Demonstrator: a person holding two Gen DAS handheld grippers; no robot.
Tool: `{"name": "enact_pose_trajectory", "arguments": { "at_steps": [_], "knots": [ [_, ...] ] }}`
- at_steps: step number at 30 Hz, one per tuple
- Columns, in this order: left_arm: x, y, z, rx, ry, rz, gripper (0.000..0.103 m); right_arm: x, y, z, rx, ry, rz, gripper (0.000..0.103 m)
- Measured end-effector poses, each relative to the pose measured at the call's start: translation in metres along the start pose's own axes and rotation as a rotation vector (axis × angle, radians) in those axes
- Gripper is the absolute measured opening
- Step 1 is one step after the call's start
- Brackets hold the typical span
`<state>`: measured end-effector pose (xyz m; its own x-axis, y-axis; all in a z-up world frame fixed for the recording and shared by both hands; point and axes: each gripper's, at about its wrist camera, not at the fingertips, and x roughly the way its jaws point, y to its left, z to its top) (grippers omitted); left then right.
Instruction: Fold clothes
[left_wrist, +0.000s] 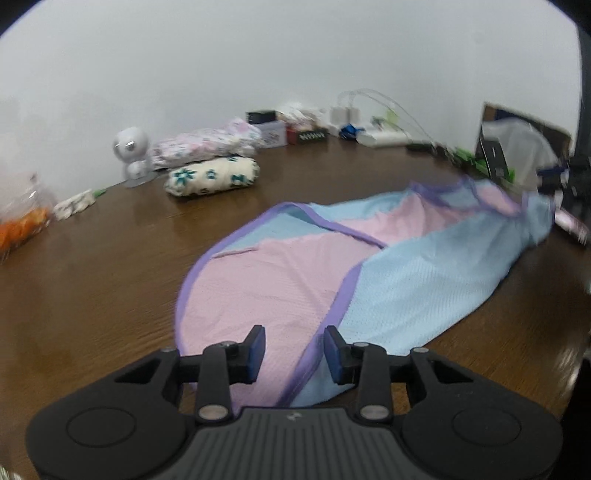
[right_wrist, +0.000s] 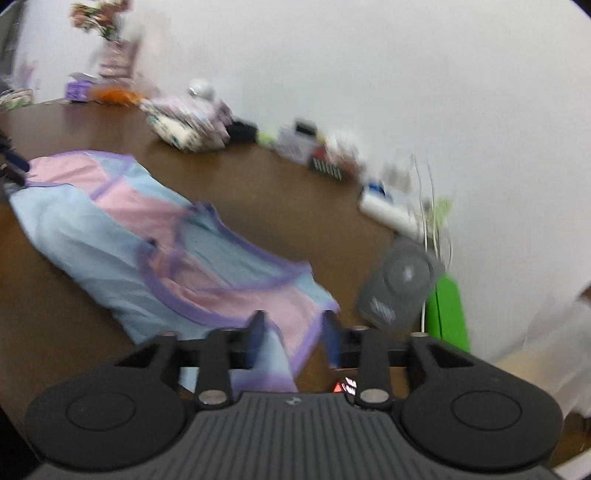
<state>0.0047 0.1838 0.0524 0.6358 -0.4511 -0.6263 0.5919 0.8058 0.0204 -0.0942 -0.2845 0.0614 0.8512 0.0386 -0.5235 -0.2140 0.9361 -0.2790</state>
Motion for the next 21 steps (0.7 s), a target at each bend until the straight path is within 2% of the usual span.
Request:
{"name": "enact_pose_trajectory", "arguments": {
  "at_steps": [1, 3, 6, 9, 10, 11, 12, 18, 21],
  "knots": [
    [-0.003, 0.002, -0.001, -0.012, -0.005, -0.017, 0.035, -0.004, 0.002, 0.002, 0.04, -0.024, 0.035, 0.038],
    [-0.004, 0.003, -0.002, -0.025, -0.003, -0.058, 0.036, -0.008, 0.01, 0.001, 0.139, -0.061, 0.173, 0.038],
    [0.007, -0.004, -0.004, -0.003, 0.03, -0.078, 0.036, 0.008, 0.039, 0.002, 0.186, -0.057, 0.275, 0.038],
    [0.014, -0.007, -0.009, 0.022, 0.041, -0.058, 0.035, 0.028, 0.062, 0.003, 0.218, -0.028, 0.302, 0.038],
    [0.015, -0.005, -0.01, 0.017, 0.033, -0.056, 0.032, 0.033, 0.067, 0.004, 0.23, -0.017, 0.305, 0.038],
    [0.016, -0.002, -0.011, 0.005, 0.026, -0.066, 0.014, 0.037, 0.072, 0.005, 0.242, -0.006, 0.307, 0.038],
    [0.015, -0.001, -0.01, 0.001, 0.02, -0.069, 0.003, 0.043, 0.076, 0.005, 0.25, 0.007, 0.298, 0.038],
    [0.016, 0.006, -0.003, -0.006, -0.012, -0.068, 0.001, 0.057, 0.08, 0.004, 0.298, 0.055, 0.256, 0.038],
    [0.018, 0.007, 0.001, 0.013, -0.009, -0.06, 0.001, 0.056, 0.081, 0.004, 0.296, 0.049, 0.235, 0.038]
  ]
}}
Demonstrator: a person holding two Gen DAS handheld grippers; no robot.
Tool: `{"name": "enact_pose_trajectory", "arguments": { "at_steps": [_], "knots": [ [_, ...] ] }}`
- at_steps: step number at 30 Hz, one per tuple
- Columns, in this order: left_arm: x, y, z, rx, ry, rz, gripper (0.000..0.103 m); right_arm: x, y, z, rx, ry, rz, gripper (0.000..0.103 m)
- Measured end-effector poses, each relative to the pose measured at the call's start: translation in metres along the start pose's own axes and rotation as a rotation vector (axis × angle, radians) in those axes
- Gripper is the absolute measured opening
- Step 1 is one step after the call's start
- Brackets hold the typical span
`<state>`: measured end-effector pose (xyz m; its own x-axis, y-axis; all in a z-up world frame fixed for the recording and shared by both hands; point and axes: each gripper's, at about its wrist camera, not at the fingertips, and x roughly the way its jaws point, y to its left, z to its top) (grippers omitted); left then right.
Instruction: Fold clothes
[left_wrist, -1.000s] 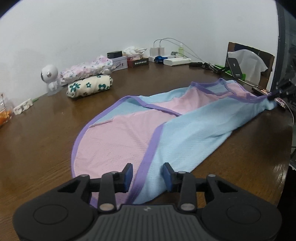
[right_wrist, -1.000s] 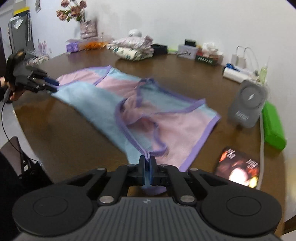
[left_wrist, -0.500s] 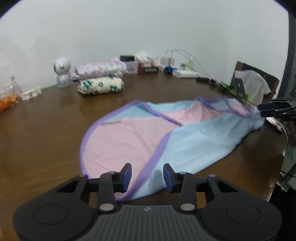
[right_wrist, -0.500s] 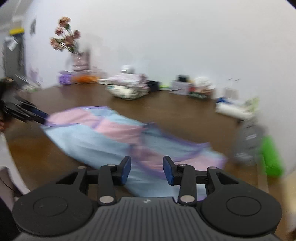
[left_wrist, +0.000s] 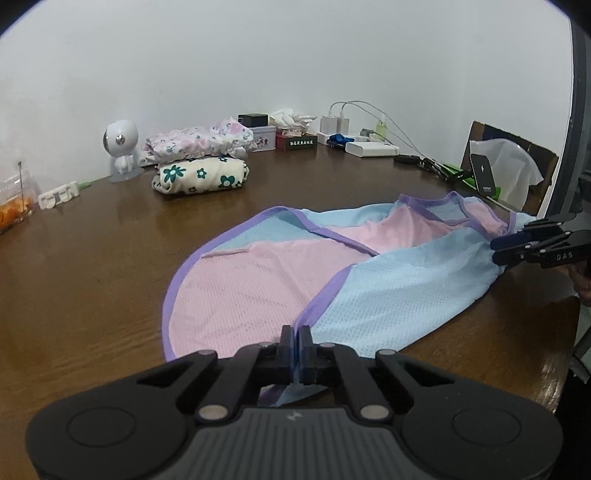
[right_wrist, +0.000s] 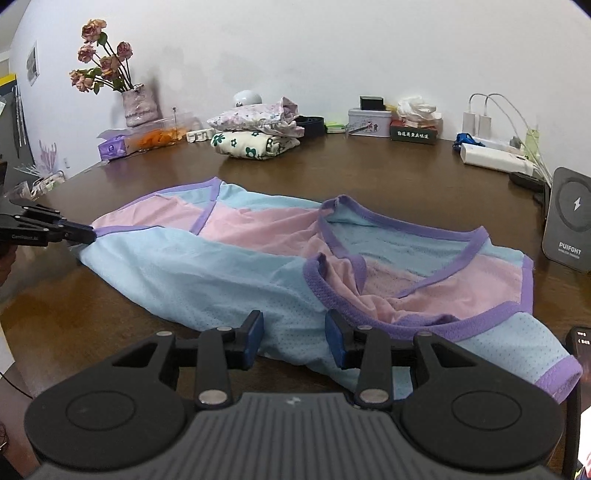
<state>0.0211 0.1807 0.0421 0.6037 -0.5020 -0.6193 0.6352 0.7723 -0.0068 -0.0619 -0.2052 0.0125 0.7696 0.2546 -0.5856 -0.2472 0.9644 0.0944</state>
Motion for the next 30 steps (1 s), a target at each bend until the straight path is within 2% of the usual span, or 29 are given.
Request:
{"name": "enact_pose_trajectory", "arguments": {
  "at_steps": [5, 9, 11, 14, 16, 19, 22, 26, 30],
  "knots": [
    [0.006, 0.002, 0.0, 0.011, 0.035, 0.006, 0.004, 0.002, 0.001, 0.002, -0.005, -0.024, -0.064, 0.044],
    [0.004, 0.004, -0.005, -0.006, 0.041, 0.016, 0.012, 0.006, 0.004, 0.005, -0.025, -0.041, -0.115, 0.043],
    [0.002, 0.005, -0.008, -0.013, 0.042, 0.024, 0.012, 0.001, 0.007, 0.009, -0.024, -0.08, -0.103, 0.043],
    [0.003, 0.003, -0.008, -0.01, 0.038, 0.035, 0.013, 0.005, 0.017, 0.015, -0.032, -0.082, -0.013, 0.043],
    [0.004, 0.001, -0.007, 0.002, 0.04, 0.045, 0.013, 0.014, 0.026, 0.017, -0.043, -0.061, 0.012, 0.041],
    [0.006, -0.004, -0.004, 0.025, 0.055, 0.056, 0.011, 0.032, 0.034, 0.017, -0.062, 0.014, -0.014, 0.041],
    [0.005, 0.0, -0.001, -0.003, 0.088, 0.039, 0.011, 0.034, 0.038, 0.016, -0.103, 0.03, -0.012, 0.043],
    [0.0, -0.007, -0.003, 0.008, 0.12, 0.037, 0.009, 0.035, 0.033, 0.027, -0.114, 0.114, 0.037, 0.044],
    [-0.011, -0.015, -0.009, -0.02, 0.151, 0.021, 0.009, 0.031, 0.03, 0.026, -0.139, 0.146, 0.079, 0.044]
  ]
}}
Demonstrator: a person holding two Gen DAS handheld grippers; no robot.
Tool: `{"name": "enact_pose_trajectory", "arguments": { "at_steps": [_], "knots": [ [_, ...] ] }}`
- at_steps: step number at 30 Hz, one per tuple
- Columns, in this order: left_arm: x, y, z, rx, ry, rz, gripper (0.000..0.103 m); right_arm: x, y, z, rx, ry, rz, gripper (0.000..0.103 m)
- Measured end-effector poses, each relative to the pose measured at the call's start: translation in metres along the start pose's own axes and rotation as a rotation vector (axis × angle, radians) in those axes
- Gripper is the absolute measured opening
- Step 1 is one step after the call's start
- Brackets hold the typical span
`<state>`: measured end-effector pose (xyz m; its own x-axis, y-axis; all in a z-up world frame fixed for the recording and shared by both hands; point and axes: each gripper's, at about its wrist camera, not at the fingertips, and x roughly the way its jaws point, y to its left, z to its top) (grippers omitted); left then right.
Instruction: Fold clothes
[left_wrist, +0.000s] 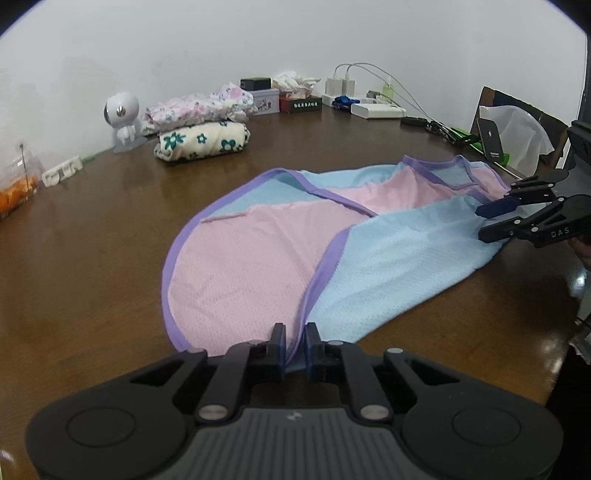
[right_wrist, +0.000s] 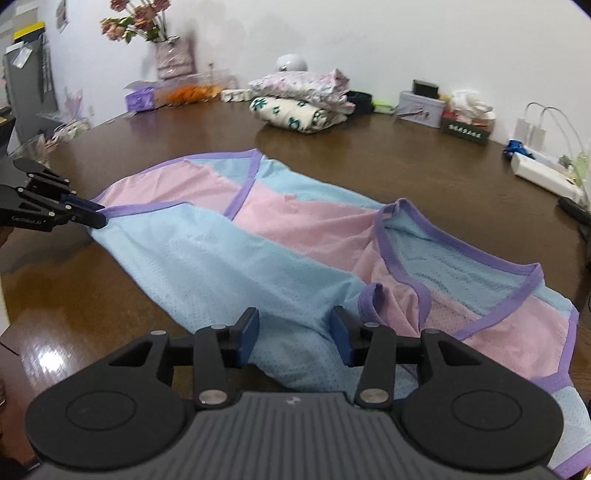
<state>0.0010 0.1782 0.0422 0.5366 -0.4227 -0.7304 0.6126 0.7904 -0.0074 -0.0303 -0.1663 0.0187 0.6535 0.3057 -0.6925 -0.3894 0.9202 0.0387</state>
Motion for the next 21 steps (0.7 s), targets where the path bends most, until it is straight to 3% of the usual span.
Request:
{"name": "enact_pose_trajectory", "arguments": {
  "at_steps": [8, 10, 11, 13, 16, 17, 19, 21],
  "knots": [
    [-0.024, -0.023, -0.013, -0.022, 0.08, -0.008, 0.01, -0.028, 0.008, -0.021, -0.029, 0.035, 0.062, 0.044],
    [-0.029, -0.026, -0.012, -0.022, 0.095, -0.007, 0.016, -0.037, 0.008, -0.026, -0.021, 0.05, 0.085, 0.045],
    [-0.032, -0.023, -0.009, -0.03, 0.076, 0.011, 0.029, -0.04, 0.005, -0.026, -0.004, 0.058, 0.101, 0.048],
    [-0.039, -0.015, 0.004, -0.044, -0.001, 0.026, 0.045, -0.048, -0.007, -0.021, 0.056, 0.028, 0.136, 0.055],
    [-0.03, -0.004, 0.041, -0.052, -0.094, 0.032, 0.049, -0.052, -0.027, 0.001, 0.108, -0.112, 0.088, 0.07],
    [-0.018, -0.001, 0.058, -0.07, -0.11, 0.029, 0.051, -0.054, -0.033, 0.008, 0.125, -0.158, 0.071, 0.07],
    [0.013, 0.004, 0.085, -0.107, -0.092, 0.019, 0.051, -0.033, -0.047, 0.027, 0.162, -0.142, 0.04, 0.069],
    [0.046, 0.004, 0.107, -0.11, -0.064, 0.02, 0.05, -0.01, -0.061, 0.046, 0.199, -0.118, 0.008, 0.058]
  ]
}}
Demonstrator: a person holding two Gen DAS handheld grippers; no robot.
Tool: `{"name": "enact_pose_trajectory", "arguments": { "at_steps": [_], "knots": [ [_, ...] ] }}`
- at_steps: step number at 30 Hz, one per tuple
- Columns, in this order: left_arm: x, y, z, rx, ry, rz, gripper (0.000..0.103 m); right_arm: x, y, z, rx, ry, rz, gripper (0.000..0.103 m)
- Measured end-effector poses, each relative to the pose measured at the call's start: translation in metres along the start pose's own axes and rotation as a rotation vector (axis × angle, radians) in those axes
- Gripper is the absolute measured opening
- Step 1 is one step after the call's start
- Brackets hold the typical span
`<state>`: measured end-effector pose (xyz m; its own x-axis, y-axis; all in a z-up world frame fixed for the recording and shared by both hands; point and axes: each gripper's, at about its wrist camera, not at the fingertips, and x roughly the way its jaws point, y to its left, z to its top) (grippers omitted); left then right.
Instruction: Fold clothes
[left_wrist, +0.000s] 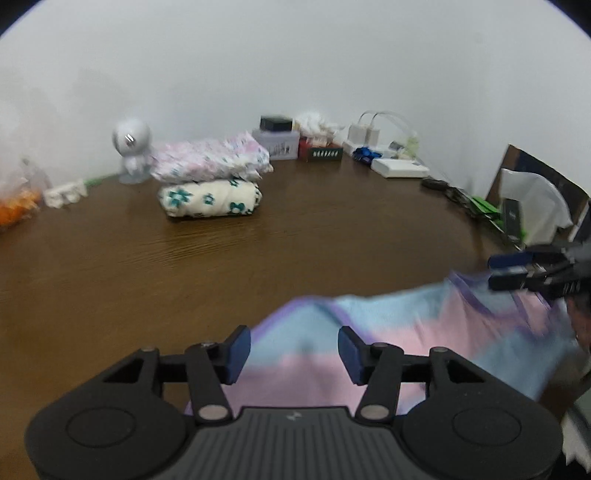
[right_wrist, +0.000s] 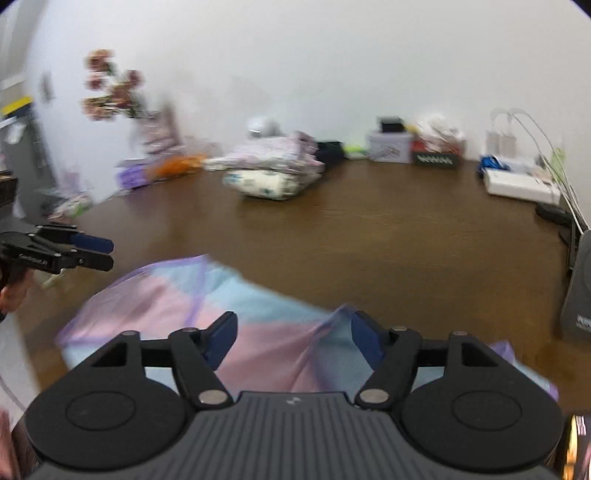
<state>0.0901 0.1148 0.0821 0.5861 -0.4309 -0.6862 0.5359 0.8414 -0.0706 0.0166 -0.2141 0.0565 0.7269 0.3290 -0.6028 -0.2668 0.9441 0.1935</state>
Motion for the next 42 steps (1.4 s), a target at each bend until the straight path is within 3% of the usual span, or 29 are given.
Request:
{"name": "enact_pose_trajectory", "arguments": {
  "at_steps": [1, 2, 5, 8, 12, 14, 16, 22, 30, 33, 38, 42],
  "knots": [
    [0.014, -0.002, 0.008, 0.013, 0.008, 0.009, 0.05, 0.012, -0.004, 0.006, 0.018, 0.017, -0.014, 0.044],
    [0.025, -0.004, 0.013, 0.036, 0.008, 0.011, 0.05, 0.022, -0.008, 0.008, 0.035, 0.037, -0.024, 0.037],
    [0.045, -0.002, 0.018, 0.072, 0.002, -0.042, 0.051, 0.042, -0.018, 0.006, 0.061, 0.09, -0.061, 0.025],
    [0.062, 0.007, 0.018, 0.048, 0.044, -0.121, 0.05, 0.038, -0.025, -0.007, 0.064, 0.081, -0.037, 0.01],
    [0.071, 0.011, 0.012, 0.051, 0.078, -0.126, 0.041, 0.029, -0.03, -0.013, 0.066, 0.048, -0.011, 0.008],
    [0.073, 0.013, 0.011, 0.047, 0.076, -0.131, 0.016, 0.03, -0.032, -0.013, 0.064, 0.049, -0.004, 0.007],
    [0.074, 0.016, 0.012, 0.028, 0.073, -0.154, 0.003, 0.033, -0.033, -0.011, 0.064, 0.053, 0.004, 0.005],
    [0.044, 0.007, 0.01, 0.062, -0.028, -0.124, 0.002, 0.02, -0.028, -0.004, 0.061, 0.004, 0.037, 0.002],
    [-0.02, -0.032, -0.021, 0.216, -0.102, -0.051, 0.001, -0.03, -0.002, -0.011, -0.039, -0.035, 0.102, 0.002],
    [-0.024, -0.037, -0.047, 0.191, -0.075, -0.079, 0.001, -0.047, 0.007, -0.028, -0.077, 0.004, 0.154, 0.001],
    [-0.024, -0.025, -0.075, 0.074, -0.042, -0.03, 0.001, -0.05, 0.019, -0.062, -0.108, 0.154, 0.184, 0.0],
    [-0.029, -0.016, -0.082, 0.007, -0.041, 0.005, 0.0, -0.065, 0.015, -0.065, -0.094, 0.134, 0.179, 0.003]
  ]
}}
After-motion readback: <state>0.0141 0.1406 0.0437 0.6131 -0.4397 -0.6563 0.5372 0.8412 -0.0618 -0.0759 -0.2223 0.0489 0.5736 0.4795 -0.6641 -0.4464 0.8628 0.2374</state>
